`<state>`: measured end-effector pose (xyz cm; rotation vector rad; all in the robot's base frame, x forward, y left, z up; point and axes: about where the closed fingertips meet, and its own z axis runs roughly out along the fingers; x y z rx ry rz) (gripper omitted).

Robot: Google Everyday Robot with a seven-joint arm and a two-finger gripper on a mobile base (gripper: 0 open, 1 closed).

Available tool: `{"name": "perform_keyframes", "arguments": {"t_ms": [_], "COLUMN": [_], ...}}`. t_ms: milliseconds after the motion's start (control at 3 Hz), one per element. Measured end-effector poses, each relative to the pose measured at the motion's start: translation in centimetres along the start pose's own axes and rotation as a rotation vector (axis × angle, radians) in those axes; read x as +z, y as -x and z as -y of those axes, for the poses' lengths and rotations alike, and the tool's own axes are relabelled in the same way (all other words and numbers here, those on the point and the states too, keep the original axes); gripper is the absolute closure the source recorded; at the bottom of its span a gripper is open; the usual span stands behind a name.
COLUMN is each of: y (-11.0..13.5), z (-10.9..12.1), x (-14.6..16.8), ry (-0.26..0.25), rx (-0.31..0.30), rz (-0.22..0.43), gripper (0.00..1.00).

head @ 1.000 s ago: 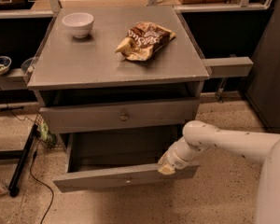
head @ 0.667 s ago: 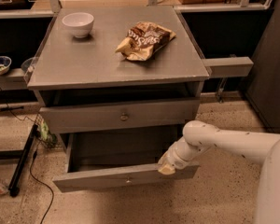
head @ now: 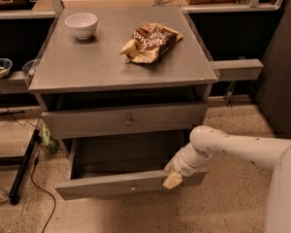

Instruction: Open middle drawer

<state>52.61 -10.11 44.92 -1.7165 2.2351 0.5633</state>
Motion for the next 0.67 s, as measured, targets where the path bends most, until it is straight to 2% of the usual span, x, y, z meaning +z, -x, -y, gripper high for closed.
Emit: {"name": "perform_keyframes", "arguments": {"t_ms": [333, 667], "y": [0.00, 0.00], "z": [0.00, 0.00], "x": [0.01, 0.01], "ry": [0.000, 0.000], "rx": [0.000, 0.000], "rz": [0.000, 0.000], "gripper": [0.00, 0.00]}}
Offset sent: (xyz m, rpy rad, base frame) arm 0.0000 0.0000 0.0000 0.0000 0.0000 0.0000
